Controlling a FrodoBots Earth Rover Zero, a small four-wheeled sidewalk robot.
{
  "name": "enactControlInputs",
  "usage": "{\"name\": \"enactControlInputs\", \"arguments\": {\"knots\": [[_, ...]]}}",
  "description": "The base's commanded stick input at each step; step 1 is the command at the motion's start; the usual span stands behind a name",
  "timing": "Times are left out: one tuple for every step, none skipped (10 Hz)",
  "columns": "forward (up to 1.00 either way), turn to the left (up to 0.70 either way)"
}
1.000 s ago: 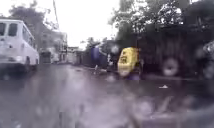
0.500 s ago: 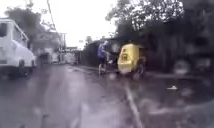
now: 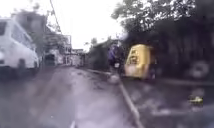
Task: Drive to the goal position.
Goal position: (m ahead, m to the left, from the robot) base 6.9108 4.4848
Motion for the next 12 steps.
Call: {"name": "enactControlInputs", "arguments": {"knots": [[1.0, 0.0], [1.0, 0.04], [1.0, 0.24], [1.0, 0.03], [1.0, 0.0], [1.0, 0.0], [1.0, 0.0], [1.0, 0.0], [1.0, 0.0], [1.0, 0.0], [1.0, 0.0], [1.0, 0.0]]}}
